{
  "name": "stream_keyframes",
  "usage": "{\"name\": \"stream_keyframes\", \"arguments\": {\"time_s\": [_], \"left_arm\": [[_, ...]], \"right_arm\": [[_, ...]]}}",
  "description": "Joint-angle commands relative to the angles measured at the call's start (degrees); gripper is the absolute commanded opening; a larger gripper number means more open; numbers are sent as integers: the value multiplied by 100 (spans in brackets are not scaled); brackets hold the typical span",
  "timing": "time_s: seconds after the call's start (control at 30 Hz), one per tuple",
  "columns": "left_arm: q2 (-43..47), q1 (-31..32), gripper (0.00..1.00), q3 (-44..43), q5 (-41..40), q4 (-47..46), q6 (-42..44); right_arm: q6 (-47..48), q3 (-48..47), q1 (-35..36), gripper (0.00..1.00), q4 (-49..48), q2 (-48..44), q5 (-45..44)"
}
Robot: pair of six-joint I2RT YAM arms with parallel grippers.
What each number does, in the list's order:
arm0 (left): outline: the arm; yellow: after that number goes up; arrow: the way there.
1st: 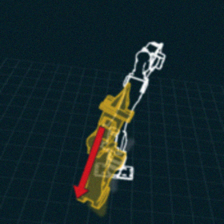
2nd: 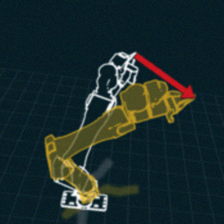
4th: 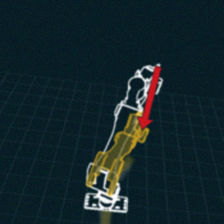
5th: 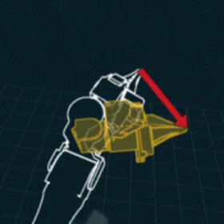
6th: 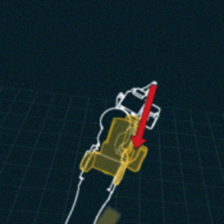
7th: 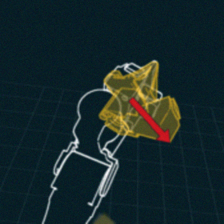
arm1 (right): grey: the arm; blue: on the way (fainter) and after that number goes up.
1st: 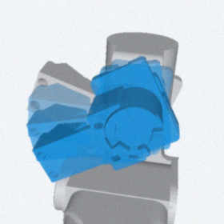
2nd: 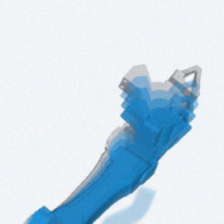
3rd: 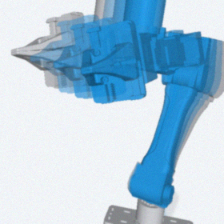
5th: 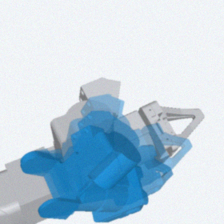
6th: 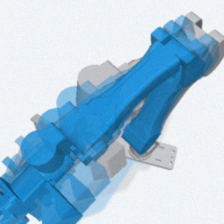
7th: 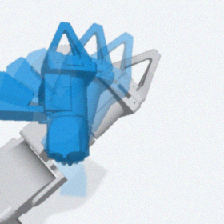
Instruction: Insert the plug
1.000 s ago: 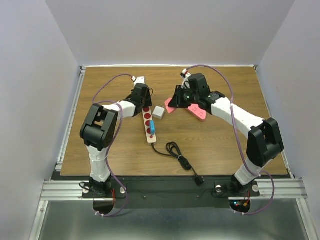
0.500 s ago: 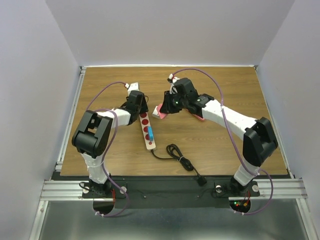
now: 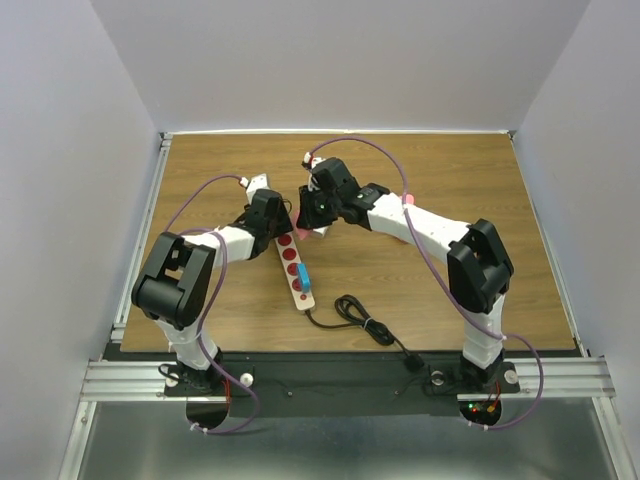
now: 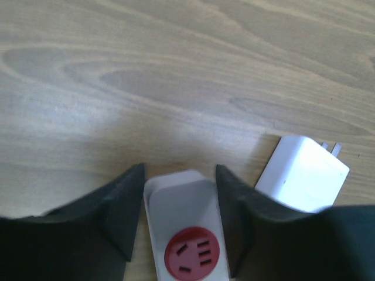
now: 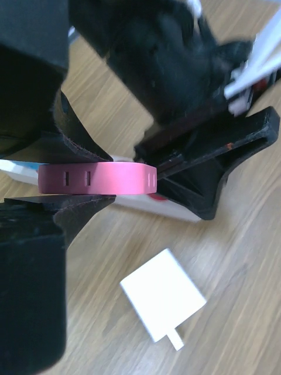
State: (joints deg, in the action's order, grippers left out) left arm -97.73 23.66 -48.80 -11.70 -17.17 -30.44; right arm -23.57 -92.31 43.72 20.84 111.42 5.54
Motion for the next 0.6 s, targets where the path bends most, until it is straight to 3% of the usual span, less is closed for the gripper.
{"name": "stream_keyframes", "arguments": {"time_s": [0.0, 0.07, 0.23, 0.33, 0.57], "left_arm": [[229, -54, 69, -7, 72, 557, 90], [106, -230, 78, -191, 115, 539, 143], [245, -388, 86, -280, -16, 311, 143], [474, -546, 96, -157, -200, 136, -102], [580, -1100, 99, -227, -113, -41, -15]], "right_arm": [[28, -410, 101, 0, 201, 38, -343], [-15, -542, 162, 0, 324, 134, -448], [-42, -805, 250, 1, 499, 433, -484], [-42, -1078, 303, 0, 675, 662, -519], [-7, -1675, 374, 0, 930, 1083, -519]]}}
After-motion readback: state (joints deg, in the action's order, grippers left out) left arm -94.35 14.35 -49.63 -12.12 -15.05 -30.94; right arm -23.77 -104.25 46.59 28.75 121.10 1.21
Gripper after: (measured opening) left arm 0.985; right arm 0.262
